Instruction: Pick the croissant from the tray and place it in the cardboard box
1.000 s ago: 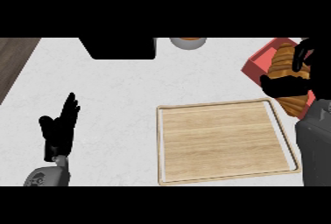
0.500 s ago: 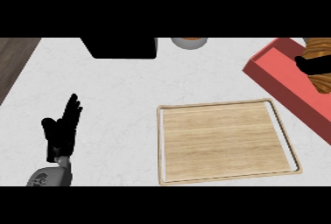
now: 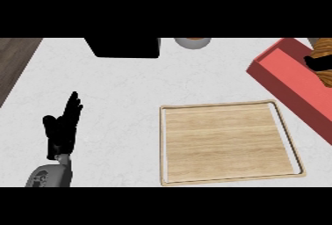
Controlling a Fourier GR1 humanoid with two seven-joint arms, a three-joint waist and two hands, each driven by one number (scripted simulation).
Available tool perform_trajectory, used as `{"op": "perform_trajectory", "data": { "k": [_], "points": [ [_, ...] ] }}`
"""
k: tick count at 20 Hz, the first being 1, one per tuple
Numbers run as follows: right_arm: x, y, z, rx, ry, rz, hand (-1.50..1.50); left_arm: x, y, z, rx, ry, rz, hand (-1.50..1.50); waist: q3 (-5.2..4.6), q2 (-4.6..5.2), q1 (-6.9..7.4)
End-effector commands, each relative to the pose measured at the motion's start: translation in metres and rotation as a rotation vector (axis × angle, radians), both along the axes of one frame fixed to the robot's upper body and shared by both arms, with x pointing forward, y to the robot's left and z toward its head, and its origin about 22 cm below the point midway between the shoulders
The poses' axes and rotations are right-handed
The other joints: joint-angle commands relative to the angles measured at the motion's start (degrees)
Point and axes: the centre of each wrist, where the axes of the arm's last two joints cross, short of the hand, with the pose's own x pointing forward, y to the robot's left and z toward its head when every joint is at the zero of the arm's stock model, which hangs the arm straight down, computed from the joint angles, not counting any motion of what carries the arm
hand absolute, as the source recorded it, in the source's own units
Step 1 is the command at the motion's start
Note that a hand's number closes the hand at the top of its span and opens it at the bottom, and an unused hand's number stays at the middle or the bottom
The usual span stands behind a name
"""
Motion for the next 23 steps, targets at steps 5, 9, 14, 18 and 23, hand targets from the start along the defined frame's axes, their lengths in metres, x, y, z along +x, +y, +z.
{"op": "perform_trajectory", "data": {
  "k": [5,9,14,18,23],
  "points": [
    [0.010,-0.045,-0.028,0.196,0.041,-0.078,-1.50,0.016,0.018,0.021,-0.017,0.003,-0.024,0.00,0.04,0.24,0.48],
    [0.002,-0.056,-0.054,0.301,-0.034,0.008,-1.50,0.000,-0.005,0.007,-0.011,-0.002,-0.011,0.00,0.12,0.35,0.90],
    [0.001,-0.062,-0.048,0.401,-0.243,0.141,-1.50,0.005,-0.008,0.003,-0.005,-0.005,-0.003,0.00,0.14,0.23,0.11],
    [-0.003,-0.066,-0.058,0.591,-0.417,0.153,-1.50,0.005,-0.016,0.003,-0.012,-0.007,-0.011,0.00,0.16,0.11,-0.15],
    [-0.039,-0.121,-0.049,0.687,-0.536,0.122,-1.50,0.001,0.001,0.007,-0.007,0.015,0.010,0.00,0.08,-0.10,-0.49]
  ]
}}
